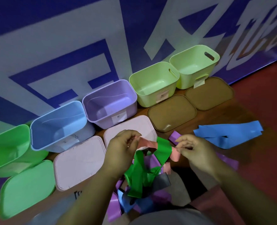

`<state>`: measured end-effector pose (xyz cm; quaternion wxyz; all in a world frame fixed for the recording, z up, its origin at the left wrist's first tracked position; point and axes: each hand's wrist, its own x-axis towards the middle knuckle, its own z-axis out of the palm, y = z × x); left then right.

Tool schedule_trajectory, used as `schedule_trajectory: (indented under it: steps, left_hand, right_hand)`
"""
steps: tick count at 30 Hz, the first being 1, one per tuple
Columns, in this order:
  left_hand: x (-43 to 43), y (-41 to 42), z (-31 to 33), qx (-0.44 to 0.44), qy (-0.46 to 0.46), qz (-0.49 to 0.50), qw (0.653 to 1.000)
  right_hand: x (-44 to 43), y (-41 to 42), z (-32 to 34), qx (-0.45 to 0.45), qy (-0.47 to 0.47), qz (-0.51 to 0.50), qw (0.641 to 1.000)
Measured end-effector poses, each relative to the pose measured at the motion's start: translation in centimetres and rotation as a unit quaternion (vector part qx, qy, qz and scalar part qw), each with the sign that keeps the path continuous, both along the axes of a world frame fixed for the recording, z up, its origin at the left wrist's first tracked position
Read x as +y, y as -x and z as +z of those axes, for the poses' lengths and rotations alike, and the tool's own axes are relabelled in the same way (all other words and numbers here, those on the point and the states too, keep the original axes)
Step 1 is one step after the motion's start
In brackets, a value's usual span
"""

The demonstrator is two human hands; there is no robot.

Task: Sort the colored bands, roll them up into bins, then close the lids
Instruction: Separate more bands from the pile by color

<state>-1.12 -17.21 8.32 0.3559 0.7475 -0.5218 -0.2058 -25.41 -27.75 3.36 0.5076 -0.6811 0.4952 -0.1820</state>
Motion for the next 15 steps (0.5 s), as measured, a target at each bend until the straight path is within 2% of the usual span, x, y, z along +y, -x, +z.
schedule_trajectory:
  steps: [9,15]
  left_hand:
    - [-0.2,0.2,2.0,0.036,0.046,0.090,0.994]
    - [-1.1,-0.4,3.6,0.029,0.071,0.125,0.989]
  right_hand:
    - [-2.9,-0.4,3.8,-0.002,0.087,0.013,0.996]
    - [-4.0,-1.6,5.4,-0.056,0.108,0.004,0.993]
